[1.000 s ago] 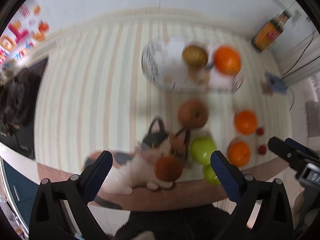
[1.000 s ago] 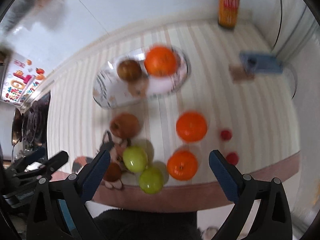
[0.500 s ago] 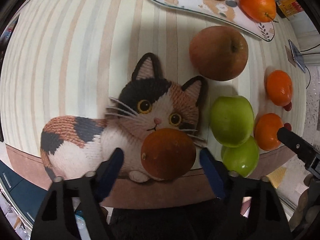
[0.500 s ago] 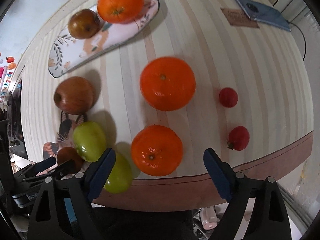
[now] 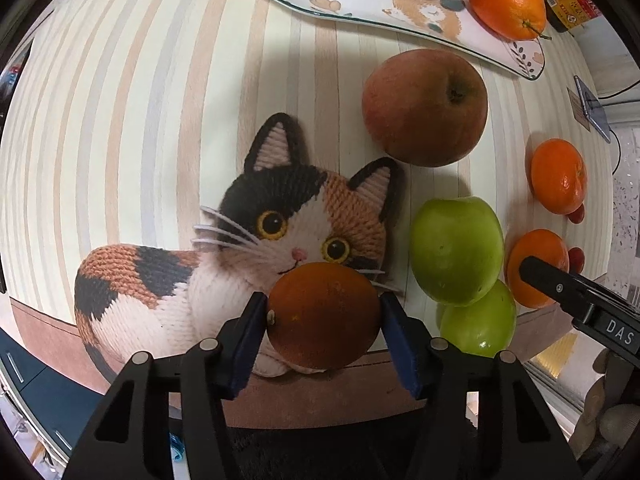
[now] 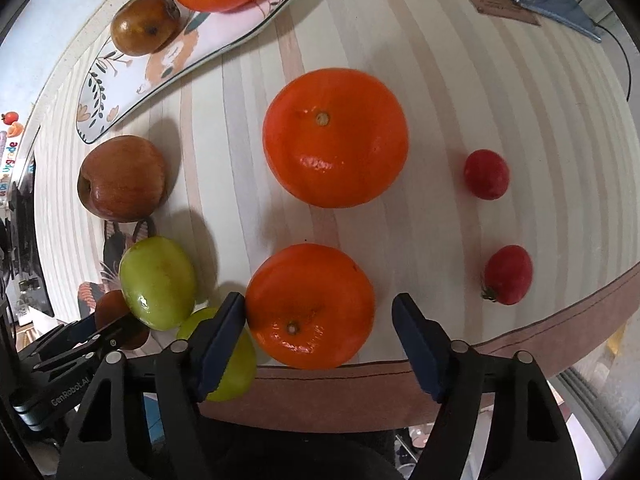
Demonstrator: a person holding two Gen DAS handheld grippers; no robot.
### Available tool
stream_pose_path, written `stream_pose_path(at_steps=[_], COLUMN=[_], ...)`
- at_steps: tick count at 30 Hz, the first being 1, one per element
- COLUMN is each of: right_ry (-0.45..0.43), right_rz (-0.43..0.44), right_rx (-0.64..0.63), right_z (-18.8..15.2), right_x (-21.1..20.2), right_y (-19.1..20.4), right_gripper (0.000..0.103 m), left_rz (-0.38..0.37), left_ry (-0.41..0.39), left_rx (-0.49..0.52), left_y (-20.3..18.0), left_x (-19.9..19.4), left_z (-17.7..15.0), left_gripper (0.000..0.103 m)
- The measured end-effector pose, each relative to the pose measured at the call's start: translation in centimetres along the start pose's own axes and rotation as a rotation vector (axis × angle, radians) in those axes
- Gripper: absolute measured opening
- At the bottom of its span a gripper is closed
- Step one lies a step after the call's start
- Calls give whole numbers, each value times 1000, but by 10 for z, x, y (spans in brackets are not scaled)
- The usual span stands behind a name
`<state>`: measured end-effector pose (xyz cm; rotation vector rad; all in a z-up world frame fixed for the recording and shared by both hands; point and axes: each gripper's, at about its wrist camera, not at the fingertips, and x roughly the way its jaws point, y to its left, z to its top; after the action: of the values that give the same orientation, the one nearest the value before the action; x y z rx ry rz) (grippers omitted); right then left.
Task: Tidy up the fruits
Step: 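Grasp the dark orange fruit with the left tool while the right tool grasps a tangerine, then carry both fruits onto the plate and open both tools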
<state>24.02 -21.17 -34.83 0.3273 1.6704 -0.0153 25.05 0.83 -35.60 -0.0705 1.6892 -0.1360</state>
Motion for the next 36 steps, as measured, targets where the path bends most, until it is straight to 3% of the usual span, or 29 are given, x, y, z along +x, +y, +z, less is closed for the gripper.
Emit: stream_pose_path(at_steps=[1,9,18,23,28,36], right_ry=[1,-21,-117,-194,-225,-159], right_rz=[5,-11,93,172,245,335], right_rx=[-7,-42,-45,-73,-92,-42], right_z=[0,-2,11,43,77,138], right_x=[0,-5,-62,-91,-89,-21], right_y=[2,12,19,52,85,137], right_gripper=[67,66,66,66,66,66], left_rz=[1,-18,-98,-158,-129,-91], left_ry=[-1,-43,-128,-201,-241,-125], left_rx=[0,6,-12,-42,-73,-78], left_y=[0,-3,3,23,35,47], left_x=[1,-23,-77,-120,-144,-108], left_z=[-1,3,22,64,127,220], left_gripper=[54,54,54,54,54,54])
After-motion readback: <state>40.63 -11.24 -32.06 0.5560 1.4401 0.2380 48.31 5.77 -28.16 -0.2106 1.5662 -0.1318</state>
